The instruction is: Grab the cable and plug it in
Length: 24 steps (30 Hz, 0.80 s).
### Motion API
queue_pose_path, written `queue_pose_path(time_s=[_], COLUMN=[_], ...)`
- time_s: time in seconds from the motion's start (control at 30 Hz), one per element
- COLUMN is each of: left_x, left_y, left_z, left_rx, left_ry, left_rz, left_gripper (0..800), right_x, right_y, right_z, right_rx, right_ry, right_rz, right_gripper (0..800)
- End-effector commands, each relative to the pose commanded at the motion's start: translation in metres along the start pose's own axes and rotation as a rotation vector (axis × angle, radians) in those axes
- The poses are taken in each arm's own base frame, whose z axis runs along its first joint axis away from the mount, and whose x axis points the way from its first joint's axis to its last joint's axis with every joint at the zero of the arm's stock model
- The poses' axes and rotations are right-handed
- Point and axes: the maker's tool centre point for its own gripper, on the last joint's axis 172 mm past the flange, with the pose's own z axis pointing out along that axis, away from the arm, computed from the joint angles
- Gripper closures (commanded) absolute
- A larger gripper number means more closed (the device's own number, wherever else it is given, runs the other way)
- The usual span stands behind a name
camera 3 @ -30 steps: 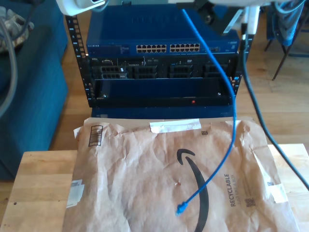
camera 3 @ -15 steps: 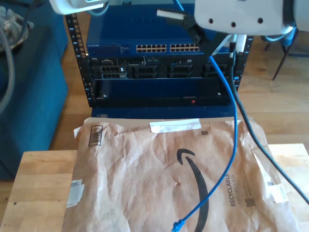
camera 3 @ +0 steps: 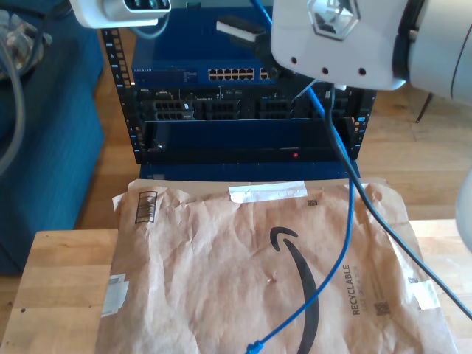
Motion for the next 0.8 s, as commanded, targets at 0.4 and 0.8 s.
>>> queue_pose_path(time_s=[0.4,0.8], left_x=[-0.0023,-0.0016], left_y=[-0.0055,-0.0028], left_z=[0.0005,-0.0012], left_rx=[0.024,0.025], left_ry=[-0.009,-0.012], left_rz=[0.010,0.005], left_gripper=[771,769], right_x=[-0.0047,-0.0051], right_y=[0.0042,0.0042], right_z=[0.0019,0.0024], right_rx=[-0.001,-0.002], right_ry=[-0.009,-0.011], right_rz=[0.010,0.039], right_gripper=[354,576])
